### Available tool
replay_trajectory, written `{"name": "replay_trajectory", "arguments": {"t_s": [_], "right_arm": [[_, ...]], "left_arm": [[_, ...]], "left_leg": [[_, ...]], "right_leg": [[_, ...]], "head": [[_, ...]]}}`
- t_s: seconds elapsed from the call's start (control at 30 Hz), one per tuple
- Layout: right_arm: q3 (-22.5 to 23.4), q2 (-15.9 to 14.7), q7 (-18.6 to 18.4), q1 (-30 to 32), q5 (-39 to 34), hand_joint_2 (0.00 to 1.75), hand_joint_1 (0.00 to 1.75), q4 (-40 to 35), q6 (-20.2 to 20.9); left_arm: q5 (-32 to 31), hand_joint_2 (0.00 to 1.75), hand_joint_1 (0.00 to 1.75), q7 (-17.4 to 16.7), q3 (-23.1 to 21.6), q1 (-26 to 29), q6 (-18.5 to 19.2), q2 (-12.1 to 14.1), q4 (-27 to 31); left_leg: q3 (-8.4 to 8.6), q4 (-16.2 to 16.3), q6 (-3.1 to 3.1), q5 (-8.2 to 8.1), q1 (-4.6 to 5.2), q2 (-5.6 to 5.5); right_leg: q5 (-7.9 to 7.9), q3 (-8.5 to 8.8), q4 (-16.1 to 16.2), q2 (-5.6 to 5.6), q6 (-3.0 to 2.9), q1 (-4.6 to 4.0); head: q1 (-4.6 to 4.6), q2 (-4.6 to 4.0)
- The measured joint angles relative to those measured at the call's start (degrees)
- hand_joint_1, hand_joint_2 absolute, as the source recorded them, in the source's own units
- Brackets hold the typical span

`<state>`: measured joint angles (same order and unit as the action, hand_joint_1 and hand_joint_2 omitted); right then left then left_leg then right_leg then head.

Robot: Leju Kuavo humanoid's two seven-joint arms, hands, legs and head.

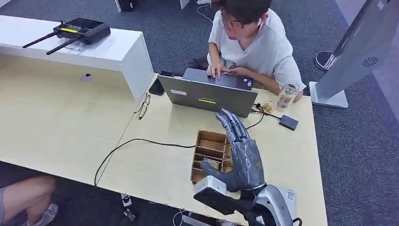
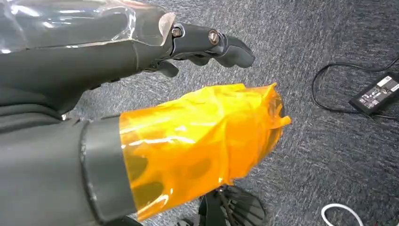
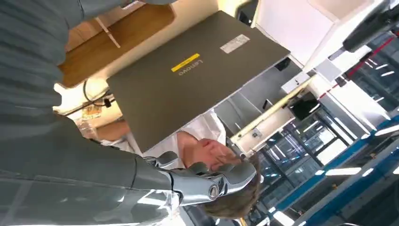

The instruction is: Pass the card to the sensor for recognition and then transmit it.

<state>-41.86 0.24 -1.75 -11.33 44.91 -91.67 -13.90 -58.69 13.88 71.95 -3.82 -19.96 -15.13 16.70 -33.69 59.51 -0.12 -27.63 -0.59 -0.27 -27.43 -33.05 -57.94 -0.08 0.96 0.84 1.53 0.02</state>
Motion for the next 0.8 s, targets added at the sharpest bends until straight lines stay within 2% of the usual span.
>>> {"name": "replay_trajectory", "arguments": {"t_s": [0.6, 0.8], "right_arm": [[0.1, -1.2, -0.5, 4.0, 1.3, 1.75, 0.0, 4.5, -0.9], [0.5, -1.3, -1.7, 5.0, 4.0, 1.75, 0.19, 6.3, -1.2]], "left_arm": [[0.2, 0.0, 0.0, -0.5, 0.1, 0.0, -0.1, -0.2, 0.0], [0.2, 0.0, 0.0, -0.5, 0.1, 0.0, -0.2, -0.2, 0.0]], "left_leg": [[0.0, 0.0, 0.0, 0.0, 0.0, 0.0], [-0.01, 0.0, 0.0, 0.0, 0.0, 0.0]], "right_leg": [[0.0, 0.0, 0.0, 0.0, 0.0, 0.0], [0.0, -0.01, 0.0, 0.0, 0.0, 0.0]], "head": [[0.02, 0.0], [0.02, 0.0]]}}
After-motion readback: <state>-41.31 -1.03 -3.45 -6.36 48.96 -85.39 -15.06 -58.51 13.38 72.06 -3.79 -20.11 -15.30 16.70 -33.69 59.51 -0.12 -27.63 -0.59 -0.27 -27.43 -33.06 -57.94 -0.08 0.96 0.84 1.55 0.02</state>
